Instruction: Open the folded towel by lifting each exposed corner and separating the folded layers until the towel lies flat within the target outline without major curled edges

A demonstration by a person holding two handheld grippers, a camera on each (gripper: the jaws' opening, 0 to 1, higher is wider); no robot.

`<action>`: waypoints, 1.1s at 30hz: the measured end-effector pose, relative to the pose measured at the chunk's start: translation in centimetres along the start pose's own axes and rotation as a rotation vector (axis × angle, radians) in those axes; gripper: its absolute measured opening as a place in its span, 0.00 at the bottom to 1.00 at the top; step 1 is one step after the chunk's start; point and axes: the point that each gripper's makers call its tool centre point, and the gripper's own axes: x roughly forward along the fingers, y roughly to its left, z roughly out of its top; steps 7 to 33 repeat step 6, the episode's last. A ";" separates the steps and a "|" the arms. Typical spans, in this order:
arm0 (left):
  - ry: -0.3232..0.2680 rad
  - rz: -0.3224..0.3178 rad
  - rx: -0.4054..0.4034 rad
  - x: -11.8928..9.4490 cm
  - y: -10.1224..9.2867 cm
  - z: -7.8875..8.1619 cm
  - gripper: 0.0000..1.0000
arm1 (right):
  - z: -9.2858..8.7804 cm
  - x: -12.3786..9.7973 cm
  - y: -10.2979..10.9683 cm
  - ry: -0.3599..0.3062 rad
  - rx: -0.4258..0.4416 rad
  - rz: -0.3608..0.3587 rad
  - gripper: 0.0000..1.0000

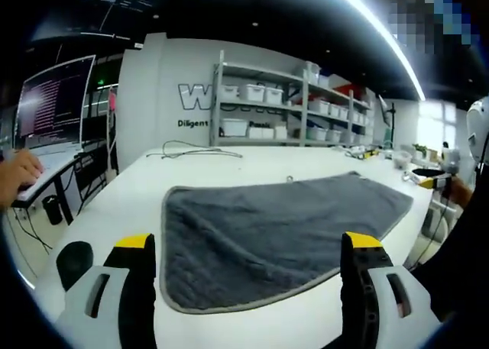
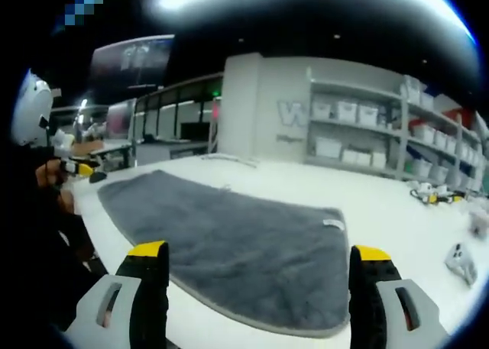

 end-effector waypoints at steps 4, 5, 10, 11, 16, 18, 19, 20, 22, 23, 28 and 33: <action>-0.003 -0.002 0.008 0.0 -0.1 -0.1 1.00 | -0.1 0.1 0.3 0.000 0.003 0.004 1.00; -0.004 -0.001 0.009 0.0 0.0 -0.1 0.99 | -0.2 0.1 0.3 0.003 0.004 0.003 1.00; -0.004 0.001 0.006 0.1 0.1 -0.2 0.99 | -0.3 0.1 0.3 0.004 0.005 0.002 1.00; -0.004 0.001 0.006 0.1 0.1 -0.2 0.99 | -0.3 0.1 0.3 0.004 0.005 0.002 1.00; -0.004 0.001 0.006 0.1 0.1 -0.2 0.99 | -0.3 0.1 0.3 0.004 0.005 0.002 1.00; -0.004 0.001 0.006 0.1 0.1 -0.2 0.99 | -0.3 0.1 0.3 0.004 0.005 0.002 1.00; -0.004 0.001 0.006 0.1 0.1 -0.2 0.99 | -0.3 0.1 0.3 0.004 0.005 0.002 1.00; -0.004 0.001 0.006 0.1 0.1 -0.2 0.99 | -0.3 0.1 0.3 0.004 0.005 0.002 1.00; -0.004 0.001 0.006 0.1 0.1 -0.2 0.99 | -0.3 0.1 0.3 0.004 0.005 0.002 1.00; -0.004 0.001 0.006 0.1 0.1 -0.2 0.99 | -0.3 0.1 0.3 0.004 0.005 0.002 1.00; -0.004 0.001 0.006 0.1 0.1 -0.2 0.99 | -0.3 0.1 0.3 0.004 0.005 0.002 1.00; -0.004 0.001 0.006 0.1 0.1 -0.2 0.99 | -0.3 0.1 0.3 0.004 0.005 0.002 1.00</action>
